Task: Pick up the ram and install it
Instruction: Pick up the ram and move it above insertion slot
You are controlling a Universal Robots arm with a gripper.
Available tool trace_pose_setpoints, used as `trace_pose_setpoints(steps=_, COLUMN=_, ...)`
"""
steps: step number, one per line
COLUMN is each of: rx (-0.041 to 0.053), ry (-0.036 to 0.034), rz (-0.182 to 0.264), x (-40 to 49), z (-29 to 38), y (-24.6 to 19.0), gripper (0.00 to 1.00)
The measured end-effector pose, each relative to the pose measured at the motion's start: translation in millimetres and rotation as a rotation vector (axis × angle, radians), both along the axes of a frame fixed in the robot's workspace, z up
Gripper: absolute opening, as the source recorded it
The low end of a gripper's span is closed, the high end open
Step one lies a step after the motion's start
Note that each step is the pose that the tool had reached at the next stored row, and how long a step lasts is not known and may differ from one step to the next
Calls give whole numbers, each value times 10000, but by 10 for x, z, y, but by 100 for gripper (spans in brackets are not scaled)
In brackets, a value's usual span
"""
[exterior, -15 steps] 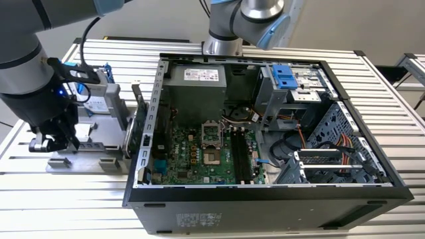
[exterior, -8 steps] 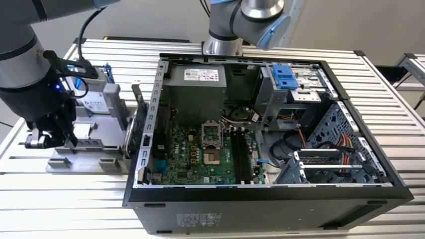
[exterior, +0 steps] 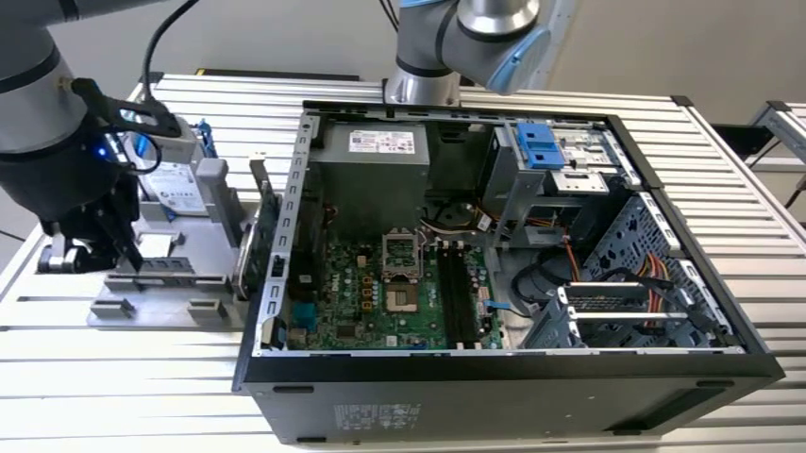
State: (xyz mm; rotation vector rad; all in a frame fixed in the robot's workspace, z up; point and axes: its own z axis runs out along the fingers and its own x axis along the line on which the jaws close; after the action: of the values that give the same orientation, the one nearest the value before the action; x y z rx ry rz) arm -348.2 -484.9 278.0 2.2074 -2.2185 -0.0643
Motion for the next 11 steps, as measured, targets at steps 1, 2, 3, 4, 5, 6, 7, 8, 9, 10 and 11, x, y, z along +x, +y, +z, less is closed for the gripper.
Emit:
trace_pose_setpoints(steps=1, rx=0, ry=0, rz=0, x=0, z=13, y=0, gripper=0)
trace_pose_setpoints(steps=2, rx=0, ry=-1, rz=0, x=0, z=27, y=0, gripper=0)
trace_pose_setpoints(steps=3, rx=-1, ry=0, rz=0, x=0, z=42, y=0, gripper=0)
trace_pose_setpoints(steps=4, rx=-1, ry=0, rz=0, x=0, z=55, y=0, gripper=0)
trace_pose_setpoints(steps=5, rx=-1, ry=0, rz=1, x=0, z=67, y=0, gripper=0)
trace_pose_setpoints(steps=6, rx=-3, ry=1, rz=1, x=0, z=80, y=0, gripper=0)
trace_pose_setpoints(steps=7, rx=-4, ry=1, rz=1, x=0, z=92, y=0, gripper=0)
trace_pose_setpoints(steps=8, rx=-5, ry=1, rz=2, x=1, z=103, y=1, gripper=0)
trace_pose_setpoints(steps=9, rx=-5, ry=0, rz=2, x=1, z=114, y=1, gripper=0)
trace_pose_setpoints(steps=10, rx=-7, ry=0, rz=1, x=0, z=126, y=1, gripper=0)
trace_pose_setpoints(steps=11, rx=-10, ry=1, rz=1, x=0, z=137, y=2, gripper=0)
